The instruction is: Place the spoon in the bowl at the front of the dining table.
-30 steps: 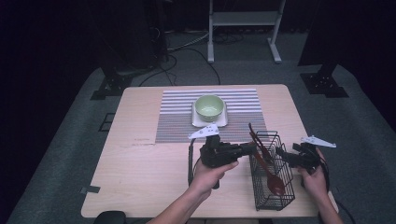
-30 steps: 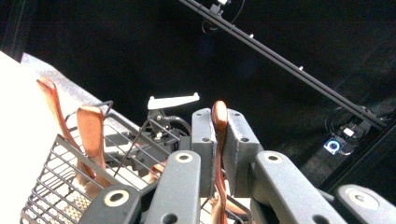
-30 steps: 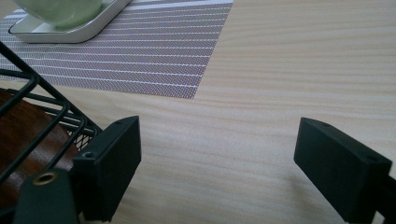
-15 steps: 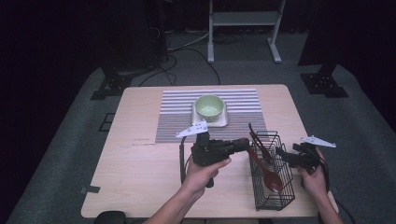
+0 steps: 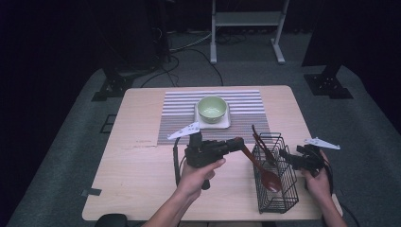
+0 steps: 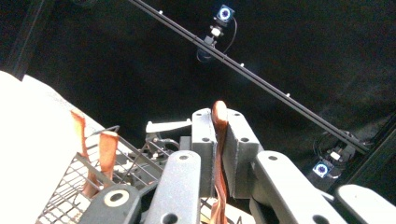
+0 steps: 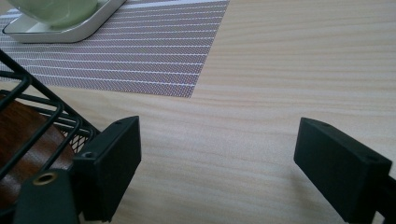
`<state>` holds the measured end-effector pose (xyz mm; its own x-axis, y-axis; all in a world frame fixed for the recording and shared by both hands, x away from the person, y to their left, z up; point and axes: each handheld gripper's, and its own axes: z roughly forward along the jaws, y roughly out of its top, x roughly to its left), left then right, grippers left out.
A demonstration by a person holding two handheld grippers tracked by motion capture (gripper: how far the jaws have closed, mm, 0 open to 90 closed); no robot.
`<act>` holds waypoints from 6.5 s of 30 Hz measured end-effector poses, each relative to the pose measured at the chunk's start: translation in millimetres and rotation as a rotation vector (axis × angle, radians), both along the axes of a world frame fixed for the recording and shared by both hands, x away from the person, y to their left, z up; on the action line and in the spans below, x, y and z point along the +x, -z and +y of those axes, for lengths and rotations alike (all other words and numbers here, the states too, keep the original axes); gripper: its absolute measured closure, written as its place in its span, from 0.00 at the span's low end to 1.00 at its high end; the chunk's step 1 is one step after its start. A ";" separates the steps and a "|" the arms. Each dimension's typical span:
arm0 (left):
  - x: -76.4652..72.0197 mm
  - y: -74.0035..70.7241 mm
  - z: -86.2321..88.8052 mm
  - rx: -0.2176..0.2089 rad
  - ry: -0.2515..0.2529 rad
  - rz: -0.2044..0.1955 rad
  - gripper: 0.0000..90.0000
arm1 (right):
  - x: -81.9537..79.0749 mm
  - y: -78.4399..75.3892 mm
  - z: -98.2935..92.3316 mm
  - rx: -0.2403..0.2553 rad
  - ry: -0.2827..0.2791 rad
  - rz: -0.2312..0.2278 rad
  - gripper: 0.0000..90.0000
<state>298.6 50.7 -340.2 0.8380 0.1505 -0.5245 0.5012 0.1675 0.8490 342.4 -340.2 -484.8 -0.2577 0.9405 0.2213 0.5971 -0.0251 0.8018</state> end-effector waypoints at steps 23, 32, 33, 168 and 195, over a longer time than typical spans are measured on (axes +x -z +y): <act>8.8 6.2 46.8 0.048 -0.105 0.002 0.93 | 0.5 0.1 -0.3 0.003 0.012 0.007 0.15; 14.4 15.8 52.8 0.079 -0.129 0.018 0.94 | 0.6 0.1 0.0 0.001 0.015 0.009 0.15; 15.5 16.8 53.1 0.079 -0.132 0.020 0.94 | 0.7 0.2 0.1 0.000 0.014 0.011 0.15; 168.6 26.8 93.4 0.137 -0.543 0.169 0.93 | 1.6 0.8 -1.1 0.020 0.003 0.027 0.15; 193.8 31.2 102.2 0.124 -0.614 0.204 0.93 | 1.6 0.8 -1.2 0.021 0.002 0.027 0.15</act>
<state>492.4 152.9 -371.4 0.4659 0.6391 -0.6120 0.4989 0.3815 0.7782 344.1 -341.4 -485.6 -0.2492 0.9362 0.2477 0.6183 -0.0431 0.7848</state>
